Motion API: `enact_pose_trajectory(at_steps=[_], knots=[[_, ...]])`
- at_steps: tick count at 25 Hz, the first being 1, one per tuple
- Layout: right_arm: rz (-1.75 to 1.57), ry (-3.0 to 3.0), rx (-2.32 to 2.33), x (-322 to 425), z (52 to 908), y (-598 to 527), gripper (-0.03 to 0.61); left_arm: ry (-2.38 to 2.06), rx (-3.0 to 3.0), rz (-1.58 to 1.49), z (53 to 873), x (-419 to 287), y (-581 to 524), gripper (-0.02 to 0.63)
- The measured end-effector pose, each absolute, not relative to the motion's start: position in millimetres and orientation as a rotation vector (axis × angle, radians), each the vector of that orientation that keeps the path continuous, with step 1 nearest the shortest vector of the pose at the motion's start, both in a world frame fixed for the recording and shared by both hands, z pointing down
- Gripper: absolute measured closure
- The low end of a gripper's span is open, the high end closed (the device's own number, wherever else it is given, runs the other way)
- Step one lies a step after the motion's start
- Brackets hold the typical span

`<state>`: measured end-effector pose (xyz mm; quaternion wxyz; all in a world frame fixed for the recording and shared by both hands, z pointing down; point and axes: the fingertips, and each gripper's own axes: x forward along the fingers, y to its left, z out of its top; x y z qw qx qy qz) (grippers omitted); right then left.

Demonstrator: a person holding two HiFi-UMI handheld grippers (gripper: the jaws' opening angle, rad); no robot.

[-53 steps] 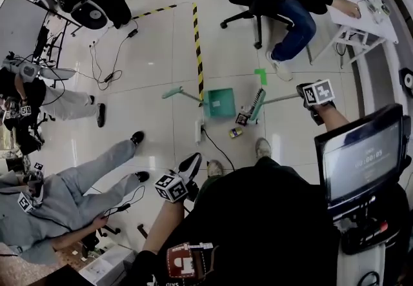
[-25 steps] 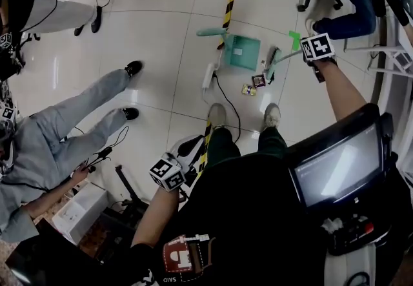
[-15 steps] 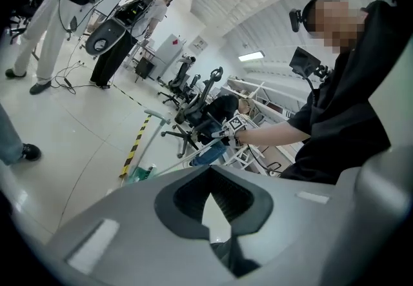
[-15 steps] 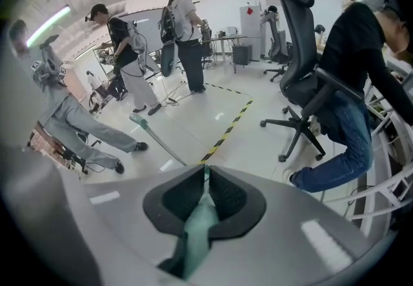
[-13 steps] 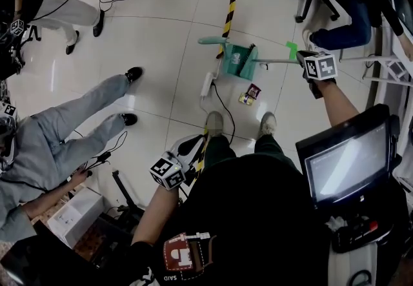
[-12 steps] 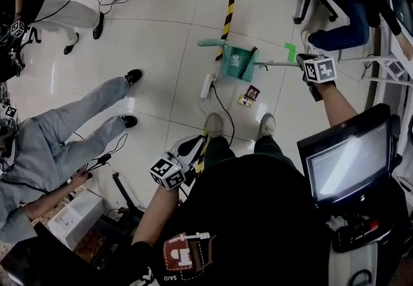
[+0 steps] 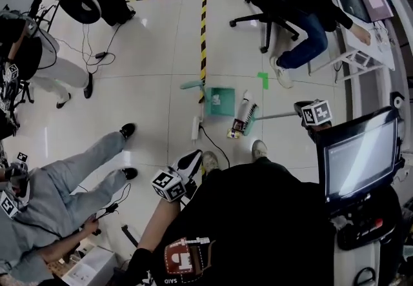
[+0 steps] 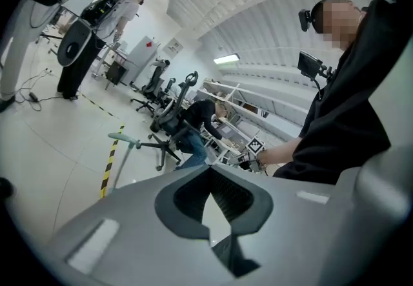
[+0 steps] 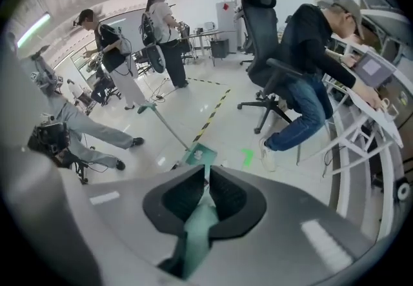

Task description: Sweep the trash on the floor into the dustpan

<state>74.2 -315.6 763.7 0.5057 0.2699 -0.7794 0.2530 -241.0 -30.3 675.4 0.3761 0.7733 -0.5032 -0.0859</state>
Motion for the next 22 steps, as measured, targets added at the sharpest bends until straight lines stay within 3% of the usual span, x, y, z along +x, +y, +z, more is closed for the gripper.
enact_pose_trajectory(at_steps=[11,22], knots=[[0.702,-1.977,0.831,143,690,-174,0.555,-1.079,2.240,-0.130,638,-204,-10,0.615],[0.633,-2.176,0.801,280,650,-80,0.555,-1.180,2.269,-0.164,595,-24,96,0.615]])
